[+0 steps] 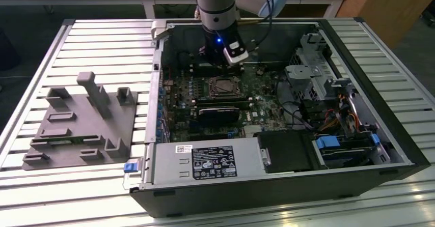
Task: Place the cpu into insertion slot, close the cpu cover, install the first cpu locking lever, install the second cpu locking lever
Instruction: 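Install the first cpu locking lever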
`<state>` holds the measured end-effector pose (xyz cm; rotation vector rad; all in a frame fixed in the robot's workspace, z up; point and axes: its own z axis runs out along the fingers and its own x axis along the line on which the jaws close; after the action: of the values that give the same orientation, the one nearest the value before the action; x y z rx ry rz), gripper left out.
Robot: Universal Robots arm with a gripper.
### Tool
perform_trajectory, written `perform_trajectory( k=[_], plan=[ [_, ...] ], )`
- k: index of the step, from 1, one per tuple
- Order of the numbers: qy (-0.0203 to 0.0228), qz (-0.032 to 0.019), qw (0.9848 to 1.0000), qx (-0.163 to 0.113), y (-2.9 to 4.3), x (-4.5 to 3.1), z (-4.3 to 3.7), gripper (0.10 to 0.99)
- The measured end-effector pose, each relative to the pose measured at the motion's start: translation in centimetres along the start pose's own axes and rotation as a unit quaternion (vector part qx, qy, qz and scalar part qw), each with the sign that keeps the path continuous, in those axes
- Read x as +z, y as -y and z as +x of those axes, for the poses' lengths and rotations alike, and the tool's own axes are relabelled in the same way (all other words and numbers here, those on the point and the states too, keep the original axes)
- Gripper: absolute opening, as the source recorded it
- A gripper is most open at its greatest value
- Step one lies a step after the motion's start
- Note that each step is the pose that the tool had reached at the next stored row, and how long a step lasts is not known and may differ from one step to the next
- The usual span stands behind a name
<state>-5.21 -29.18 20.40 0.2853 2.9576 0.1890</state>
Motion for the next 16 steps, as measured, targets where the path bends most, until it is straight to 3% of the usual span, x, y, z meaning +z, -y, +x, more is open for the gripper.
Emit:
perform_trajectory(
  k=[16],
  plan=[
    [0.006, 0.0061, 0.9992, 0.04, -0.31, 0.28, 0.13, 0.106]
  ],
)
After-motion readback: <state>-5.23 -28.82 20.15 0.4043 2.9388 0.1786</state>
